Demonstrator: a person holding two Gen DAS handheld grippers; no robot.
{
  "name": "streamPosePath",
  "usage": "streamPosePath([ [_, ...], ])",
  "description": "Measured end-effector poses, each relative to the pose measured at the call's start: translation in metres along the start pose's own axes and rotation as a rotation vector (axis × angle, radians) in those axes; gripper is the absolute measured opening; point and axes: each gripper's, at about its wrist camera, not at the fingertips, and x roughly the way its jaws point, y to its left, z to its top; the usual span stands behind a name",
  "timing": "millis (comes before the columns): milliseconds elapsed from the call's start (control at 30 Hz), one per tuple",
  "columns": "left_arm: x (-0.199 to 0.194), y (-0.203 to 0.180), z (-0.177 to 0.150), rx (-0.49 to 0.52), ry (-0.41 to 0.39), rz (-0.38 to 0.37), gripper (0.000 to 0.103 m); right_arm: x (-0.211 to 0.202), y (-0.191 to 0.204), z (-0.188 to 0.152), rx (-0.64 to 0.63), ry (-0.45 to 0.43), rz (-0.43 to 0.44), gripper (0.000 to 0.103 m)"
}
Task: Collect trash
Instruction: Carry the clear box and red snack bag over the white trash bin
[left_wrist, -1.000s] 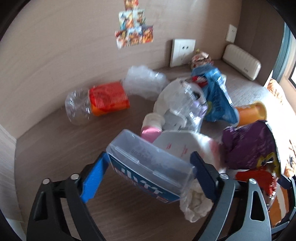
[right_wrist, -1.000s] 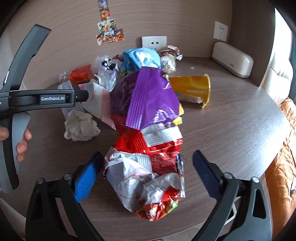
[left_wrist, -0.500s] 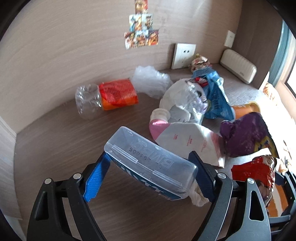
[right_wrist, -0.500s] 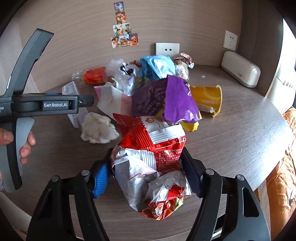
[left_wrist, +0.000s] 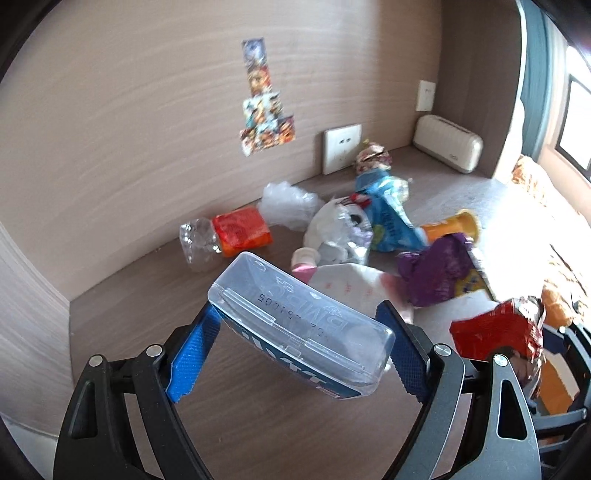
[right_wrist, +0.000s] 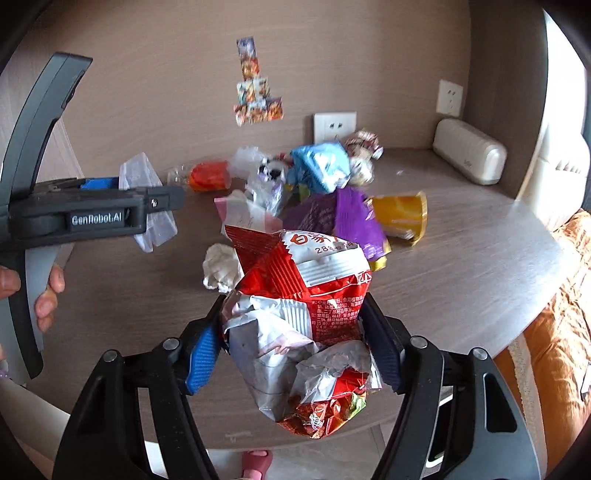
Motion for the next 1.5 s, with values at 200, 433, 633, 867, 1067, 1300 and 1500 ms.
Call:
streamPosePath([
  [200, -0.032, -0.034, 0.012, 0.066, -0.051, -0.092, 0.084, -0.047, -0.014, 0.012, 0.062, -0.094, -0.062, 0.071],
  [433, -0.062, -0.106, 0.029, 0.201, -0.123, -0.268, 0.084, -0.111, -0.047, 0.012, 0.151, -0.189, -0.229, 0.071],
  [633, -0.066, -0.184, 0.024, 0.326, -0.111, -0.405, 0.084, -0.157, -0.086, -0.012, 0.216, -0.212, -0.389, 0.071],
  [867, -0.055, -0.287, 0.004, 0.409, -0.063, -0.495, 0.084, -0.187, -0.168, -0.050, 0.266, -0.183, -0.486, 0.071],
  [1067, -0.013, -0.392, -0.025, 0.453, -0.013, -0.491, 0.084, -0.174, -0.262, -0.094, 0.272, -0.134, -0.436, 0.071],
  [1300, 0.094, -0.492, -0.095, 0.509, 0.060, -0.540, 0.085, -0.107, -0.367, -0.173, 0.315, -0.068, -0.392, 0.071],
  [1500, 0.202, -0.552, -0.171, 0.584, 0.124, -0.559, 0.085, -0.018, -0.422, -0.254, 0.361, -0.011, -0.330, 0.071],
])
